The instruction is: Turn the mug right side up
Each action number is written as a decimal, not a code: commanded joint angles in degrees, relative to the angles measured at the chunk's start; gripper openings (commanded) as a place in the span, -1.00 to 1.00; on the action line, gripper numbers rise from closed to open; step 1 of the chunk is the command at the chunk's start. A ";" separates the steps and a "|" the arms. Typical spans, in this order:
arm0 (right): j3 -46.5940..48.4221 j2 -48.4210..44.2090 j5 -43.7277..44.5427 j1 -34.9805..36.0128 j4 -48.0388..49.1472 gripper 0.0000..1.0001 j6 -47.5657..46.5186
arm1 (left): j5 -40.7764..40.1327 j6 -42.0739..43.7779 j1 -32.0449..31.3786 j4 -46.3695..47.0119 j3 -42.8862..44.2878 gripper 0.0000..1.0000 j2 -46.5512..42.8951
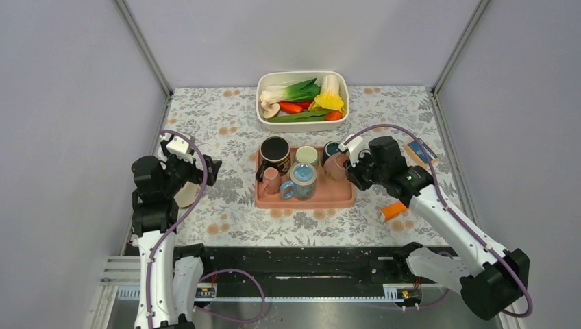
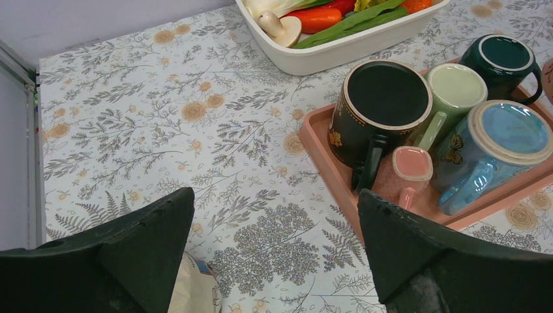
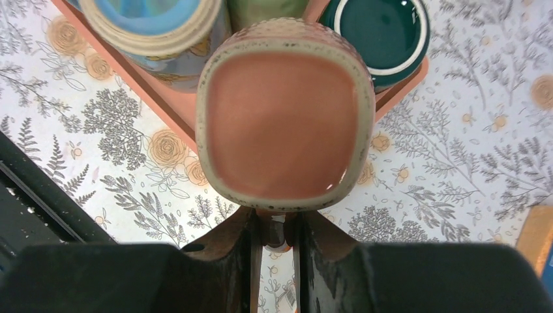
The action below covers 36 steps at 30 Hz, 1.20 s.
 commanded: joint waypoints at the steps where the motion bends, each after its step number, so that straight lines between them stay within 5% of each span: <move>1: 2.92 -5.88 -1.79 0.45 4.14 -1.00 -2.13 | 3.02 0.83 0.37 1.89 0.21 0.98 -0.07; 21: 14.99 -11.17 -9.32 0.44 7.84 -1.00 7.31 | 10.67 0.33 -1.18 2.32 4.14 0.98 2.86; 28: 18.21 -10.61 -12.30 0.37 9.87 -1.00 13.52 | 6.98 1.91 -10.75 2.47 12.11 0.98 8.13; 36: 23.83 -7.97 -15.12 -0.09 11.53 -1.00 18.48 | 7.03 -9.12 -24.56 10.62 23.72 0.98 20.46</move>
